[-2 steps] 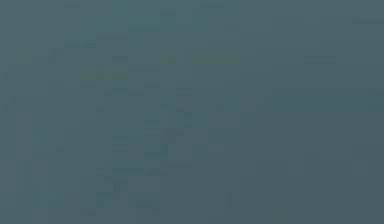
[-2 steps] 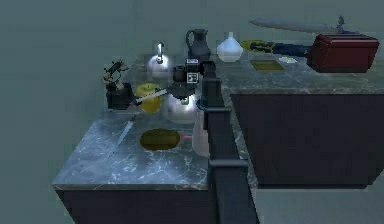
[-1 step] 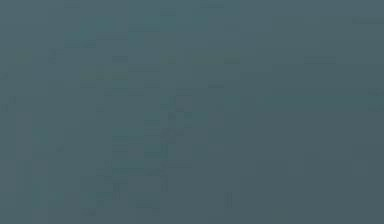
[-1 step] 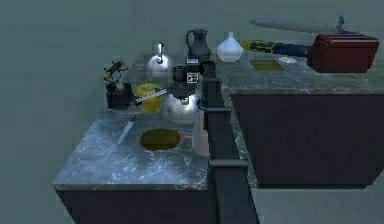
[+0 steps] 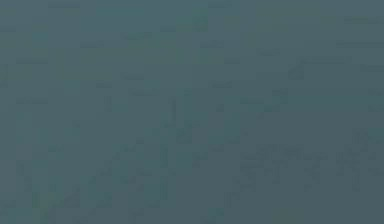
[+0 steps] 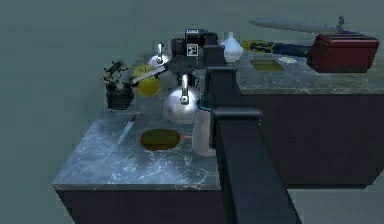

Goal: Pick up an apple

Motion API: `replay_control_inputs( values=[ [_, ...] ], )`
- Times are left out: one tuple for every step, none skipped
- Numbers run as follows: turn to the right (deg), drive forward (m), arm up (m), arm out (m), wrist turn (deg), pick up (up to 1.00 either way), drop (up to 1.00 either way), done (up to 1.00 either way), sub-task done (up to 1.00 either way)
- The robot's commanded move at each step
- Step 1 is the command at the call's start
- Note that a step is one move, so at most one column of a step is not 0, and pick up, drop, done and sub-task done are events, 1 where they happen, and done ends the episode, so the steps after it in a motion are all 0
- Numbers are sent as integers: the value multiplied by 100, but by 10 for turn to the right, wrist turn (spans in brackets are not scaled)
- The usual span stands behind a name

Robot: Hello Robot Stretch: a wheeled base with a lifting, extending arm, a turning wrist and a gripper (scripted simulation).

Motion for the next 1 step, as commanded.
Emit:
replay_control_inputs(
  values=[
    [0, 0, 0, 0, 0, 0, 0, 100, 0]
  ],
)
